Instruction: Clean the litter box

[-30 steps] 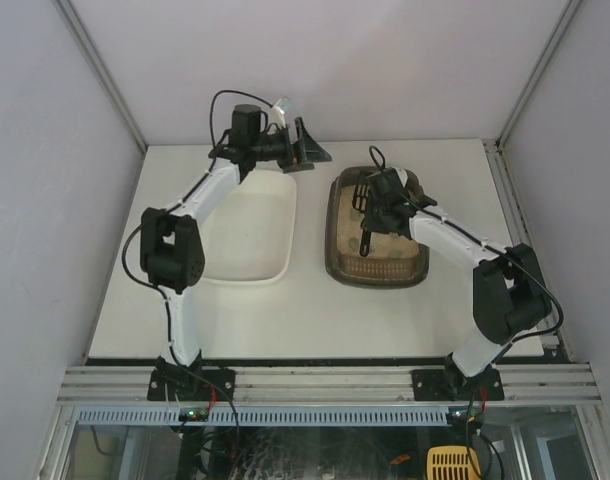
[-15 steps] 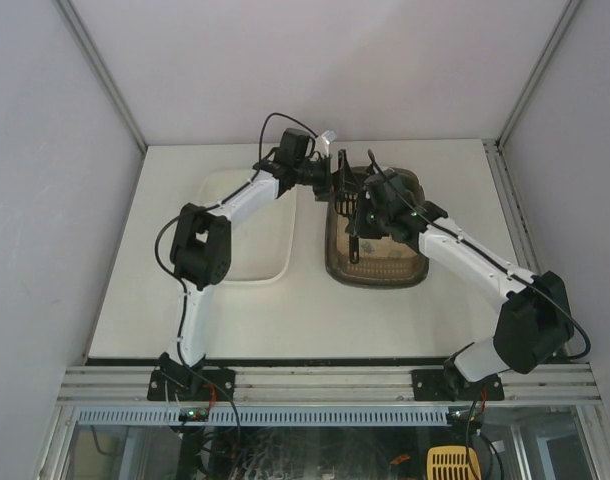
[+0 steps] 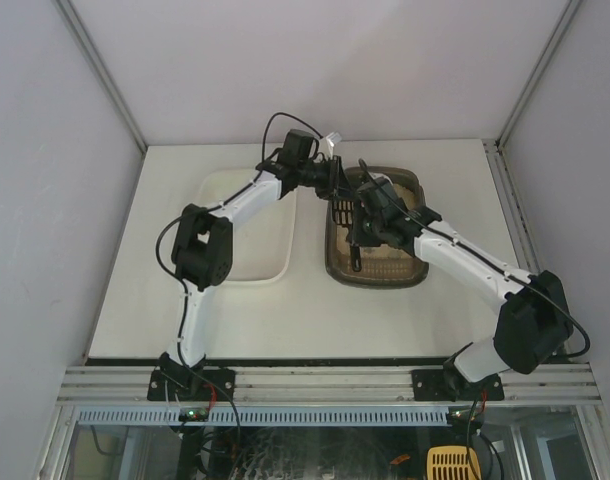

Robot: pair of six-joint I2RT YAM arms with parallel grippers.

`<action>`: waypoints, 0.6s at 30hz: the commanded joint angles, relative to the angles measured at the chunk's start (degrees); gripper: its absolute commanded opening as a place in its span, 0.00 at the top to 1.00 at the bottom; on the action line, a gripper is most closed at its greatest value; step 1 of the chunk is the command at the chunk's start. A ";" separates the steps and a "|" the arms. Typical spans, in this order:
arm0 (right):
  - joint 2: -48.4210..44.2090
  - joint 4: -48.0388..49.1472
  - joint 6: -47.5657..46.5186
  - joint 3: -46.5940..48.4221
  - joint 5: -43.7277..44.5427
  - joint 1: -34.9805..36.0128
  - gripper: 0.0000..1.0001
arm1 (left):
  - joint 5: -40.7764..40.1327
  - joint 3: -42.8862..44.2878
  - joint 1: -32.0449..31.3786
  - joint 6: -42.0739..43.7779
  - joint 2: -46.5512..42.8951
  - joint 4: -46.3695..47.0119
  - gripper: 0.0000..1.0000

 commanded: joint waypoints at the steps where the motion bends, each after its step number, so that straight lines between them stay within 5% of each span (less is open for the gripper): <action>1: -0.78 0.53 -0.50 -0.20 1.52 0.63 1.00 | 0.58 2.84 -0.48 1.13 -2.87 1.96 0.98; 3: -1.30 0.14 -0.95 -0.29 1.53 0.62 0.95 | 0.90 2.01 -0.50 1.23 -3.55 2.24 1.00; 7: -7.57 2.74 -0.78 -5.19 -3.70 -2.54 0.44 | 0.93 -1.57 -0.32 0.51 -6.36 5.24 1.00; 9: -12.79 8.66 0.92 -12.56 -12.82 -6.27 0.32 | -0.01 -2.70 -0.21 -0.26 -7.53 6.76 1.00; 13: -21.68 21.91 6.87 -25.74 -28.04 -12.81 0.27 | -1.34 -2.06 -0.31 -1.70 -8.83 7.77 1.00; 18: -26.47 35.31 13.82 -34.53 -34.26 -14.63 0.29 | -1.92 -5.41 -0.38 -4.96 -10.68 12.59 1.00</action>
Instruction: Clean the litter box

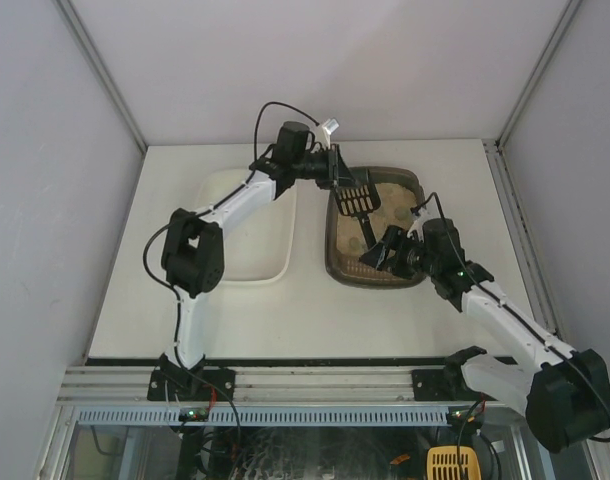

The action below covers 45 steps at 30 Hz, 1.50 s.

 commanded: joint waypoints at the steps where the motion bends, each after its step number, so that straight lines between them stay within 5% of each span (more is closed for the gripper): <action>1: -2.68 17.50 7.99 -4.54 -10.26 -0.26 0.30 | 0.27 -3.74 0.01 -5.21 -6.00 7.64 1.00; 11: 0.24 27.37 12.01 -4.72 -11.36 -0.90 0.34 | 1.13 -9.46 -0.46 -6.10 -7.11 11.08 1.00; 18: 4.15 31.02 14.25 -4.64 -13.44 -0.92 0.57 | 0.36 -10.86 -0.69 -6.59 -7.72 12.06 1.00; 26: 5.45 32.19 13.75 -4.65 -13.47 -1.16 0.49 | 0.88 -11.85 -0.91 -8.44 -8.48 14.11 1.00; 38: 4.24 32.33 13.83 -4.63 -14.58 -2.79 0.75 | 2.59 -16.43 -0.98 -13.22 -8.85 21.23 1.00; 43: 2.90 28.82 12.20 -3.26 -14.18 -3.21 1.00 | 1.96 -17.86 -1.07 -13.18 -9.27 21.46 1.00; 45: 2.08 27.82 12.50 -3.12 -14.08 -3.24 1.00 | 1.02 -18.39 -1.07 -13.09 -9.52 21.18 0.87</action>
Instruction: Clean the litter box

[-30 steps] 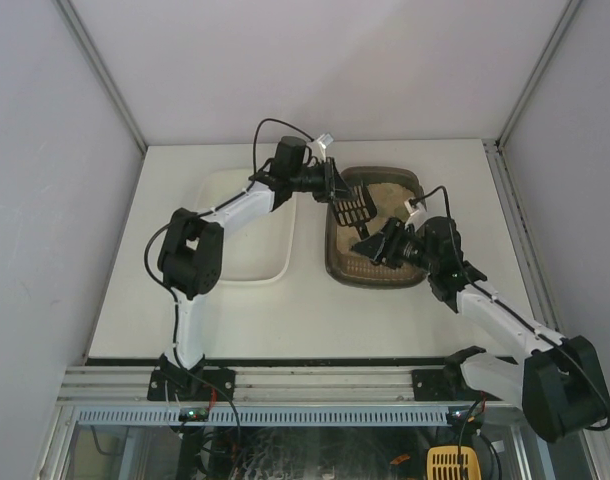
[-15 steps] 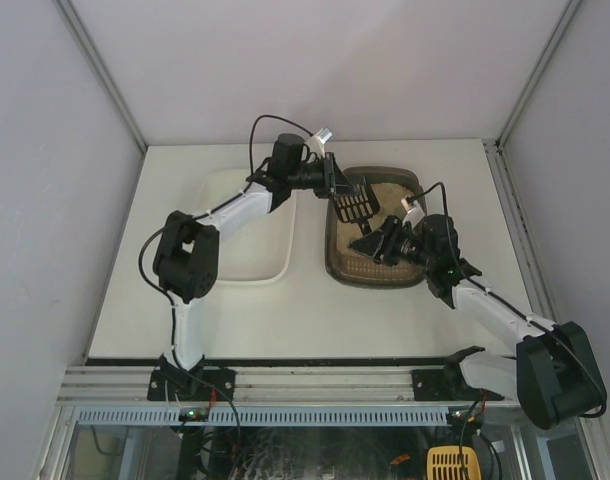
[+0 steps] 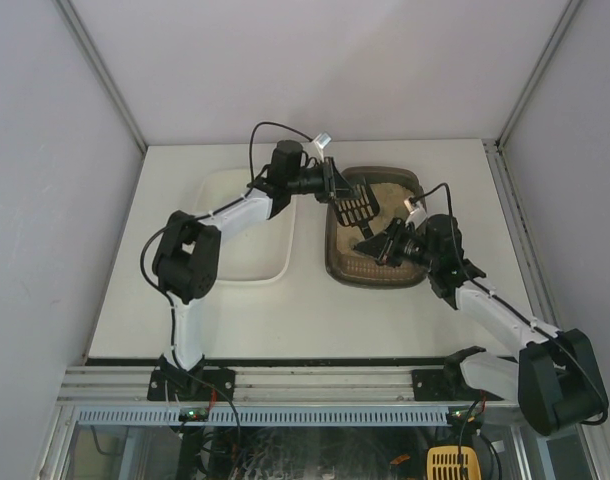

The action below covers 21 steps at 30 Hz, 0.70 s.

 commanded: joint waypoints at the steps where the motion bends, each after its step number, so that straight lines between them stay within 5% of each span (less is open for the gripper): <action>1: -3.29 -0.64 -1.29 2.60 1.19 -0.53 1.00 | -1.23 -1.69 -0.66 -1.10 -4.45 1.12 0.62; 3: -5.07 -5.80 -1.79 3.31 3.60 -0.53 1.00 | -3.30 -1.44 -0.61 -0.06 -5.16 -1.89 0.11; 4: -5.98 -10.07 -2.67 4.12 5.21 -0.53 1.00 | -5.04 -1.04 -0.67 0.76 -5.73 -3.88 0.01; 11: -7.20 -41.93 -11.98 13.93 18.49 -0.63 1.00 | -30.81 5.18 -0.40 0.58 -8.45 -22.24 0.00; 21: 9.38 -56.37 -19.30 31.14 26.14 -0.97 1.00 | -34.29 -0.78 -0.20 -14.04 -6.96 -19.98 0.00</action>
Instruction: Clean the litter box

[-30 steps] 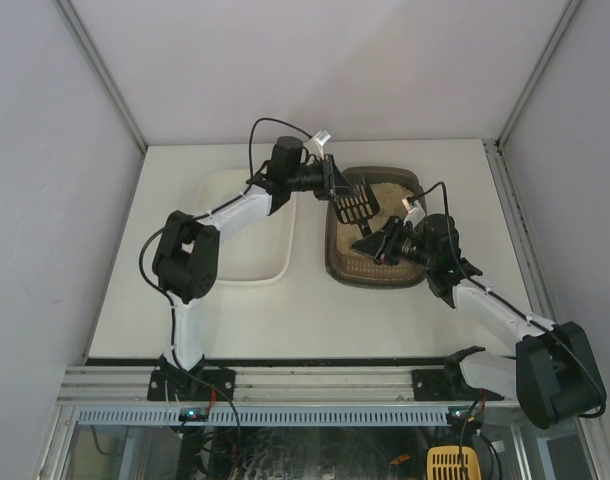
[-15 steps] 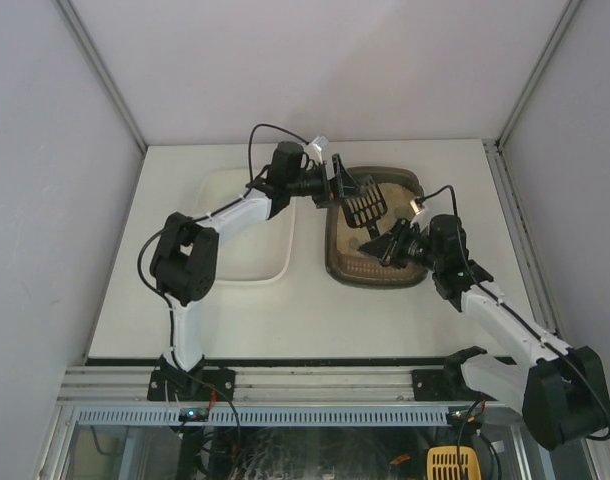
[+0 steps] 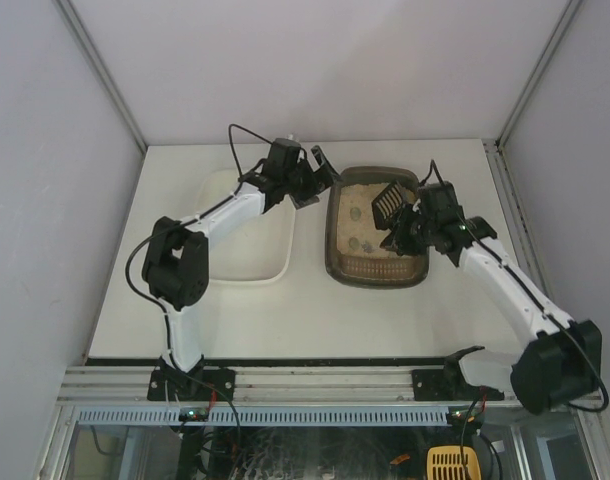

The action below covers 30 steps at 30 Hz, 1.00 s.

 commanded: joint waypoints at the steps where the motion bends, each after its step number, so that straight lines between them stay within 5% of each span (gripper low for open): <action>1: 8.95 -6.34 -5.80 8.21 4.13 -0.38 1.00 | -3.11 -4.93 -0.47 -8.40 -2.86 3.04 0.00; 13: 22.69 -6.36 -8.88 14.91 5.80 0.21 1.00 | -8.23 -13.01 -1.90 -14.09 -8.76 5.44 0.00; 30: 32.11 -4.74 -8.10 21.55 4.80 4.37 1.00 | -11.24 -12.64 -3.03 -12.84 -10.98 4.51 0.00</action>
